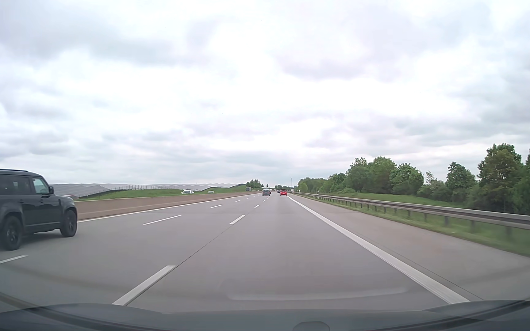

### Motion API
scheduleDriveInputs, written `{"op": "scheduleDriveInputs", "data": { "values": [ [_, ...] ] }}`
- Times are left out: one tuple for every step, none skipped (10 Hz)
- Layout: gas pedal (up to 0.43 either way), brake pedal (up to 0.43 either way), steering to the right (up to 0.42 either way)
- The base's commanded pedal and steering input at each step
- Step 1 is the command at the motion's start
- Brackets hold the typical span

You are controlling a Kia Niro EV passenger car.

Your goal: Follow the waypoints while adhering to traffic rules and regulations

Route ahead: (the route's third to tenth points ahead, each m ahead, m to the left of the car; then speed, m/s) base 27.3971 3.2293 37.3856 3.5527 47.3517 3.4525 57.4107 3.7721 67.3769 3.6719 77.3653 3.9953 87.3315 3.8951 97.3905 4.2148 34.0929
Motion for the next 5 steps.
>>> {"op": "scheduleDriveInputs", "data": {
  "values": [
    [0.228,0.000,-0.003],
    [0.228,0.000,-0.003],
    [0.228,0.000,-0.003],
    [0.220,0.000,-0.003],
    [0.220,0.000,-0.003]
  ]
}}
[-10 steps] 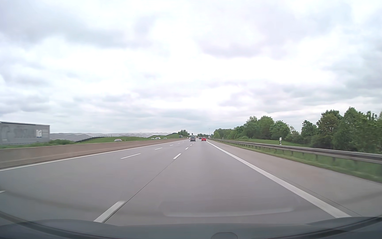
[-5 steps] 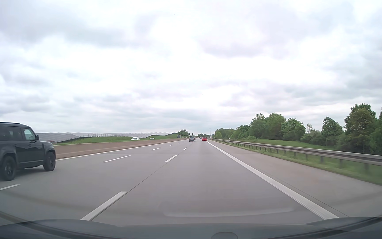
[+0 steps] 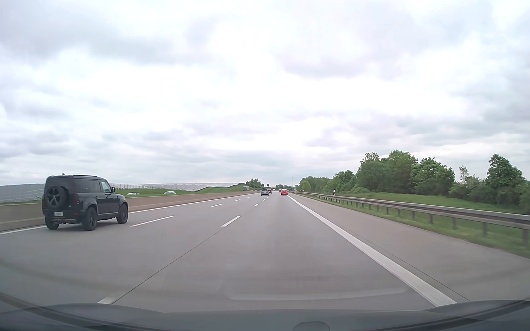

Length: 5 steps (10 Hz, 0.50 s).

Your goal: Follow the waypoints while adhering to traffic rules and regulations

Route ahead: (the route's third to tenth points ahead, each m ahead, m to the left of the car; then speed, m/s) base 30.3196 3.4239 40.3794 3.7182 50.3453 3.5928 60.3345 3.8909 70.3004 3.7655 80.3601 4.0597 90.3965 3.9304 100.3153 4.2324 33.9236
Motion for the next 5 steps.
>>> {"op": "scheduleDriveInputs", "data": {
  "values": [
    [0.220,0.000,-0.003],
    [0.220,0.000,-0.003],
    [0.220,0.000,-0.003],
    [0.220,0.000,-0.003],
    [0.220,0.000,-0.003]
  ]
}}
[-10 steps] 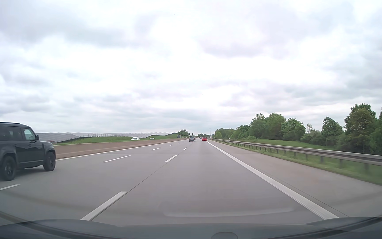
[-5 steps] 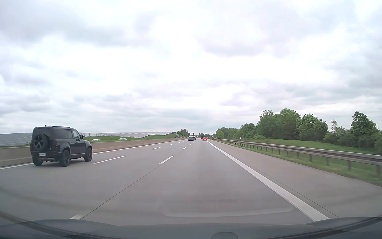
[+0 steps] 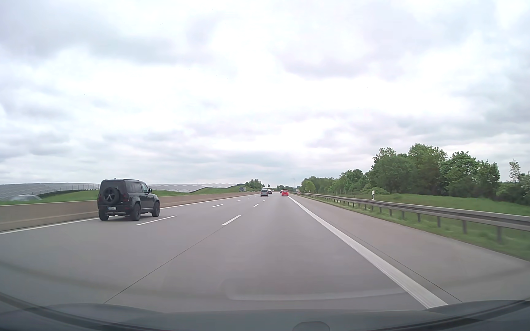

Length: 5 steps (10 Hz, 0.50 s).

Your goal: Follow the waypoints while adhering to traffic rules and regulations

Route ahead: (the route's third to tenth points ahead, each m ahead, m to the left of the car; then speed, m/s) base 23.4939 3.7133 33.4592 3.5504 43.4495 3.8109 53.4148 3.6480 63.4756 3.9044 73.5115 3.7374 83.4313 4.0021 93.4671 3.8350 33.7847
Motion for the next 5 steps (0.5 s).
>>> {"op": "scheduleDriveInputs", "data": {
  "values": [
    [0.220,0.000,-0.003],
    [0.220,0.000,-0.003],
    [0.220,0.000,-0.003],
    [0.220,0.000,-0.003],
    [0.220,0.000,-0.003]
  ]
}}
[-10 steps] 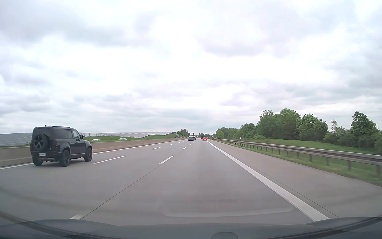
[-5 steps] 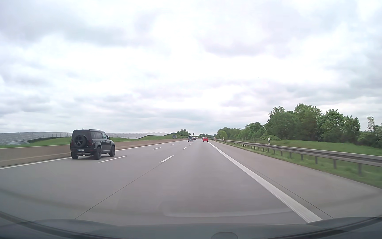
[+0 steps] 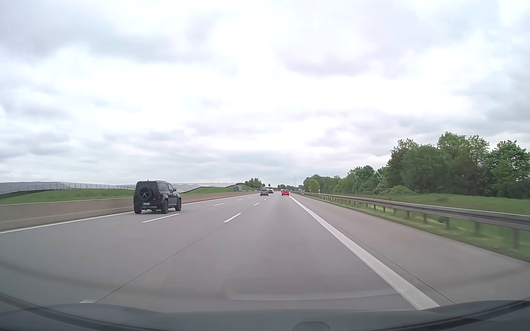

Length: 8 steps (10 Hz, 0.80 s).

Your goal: Follow the waypoints while adhering to traffic rules and regulations

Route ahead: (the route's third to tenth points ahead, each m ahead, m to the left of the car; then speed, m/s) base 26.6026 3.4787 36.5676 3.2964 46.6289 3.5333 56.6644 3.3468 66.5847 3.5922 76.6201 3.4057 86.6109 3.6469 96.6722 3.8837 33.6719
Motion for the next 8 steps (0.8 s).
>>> {"op": "scheduleDriveInputs", "data": {
  "values": [
    [0.220,0.000,-0.003],
    [0.220,0.000,-0.003],
    [0.220,0.000,-0.003],
    [0.220,0.000,-0.003],
    [0.220,0.000,-0.003],
    [0.220,0.000,-0.003],
    [0.220,0.000,-0.003],
    [0.220,0.000,-0.003]
  ]
}}
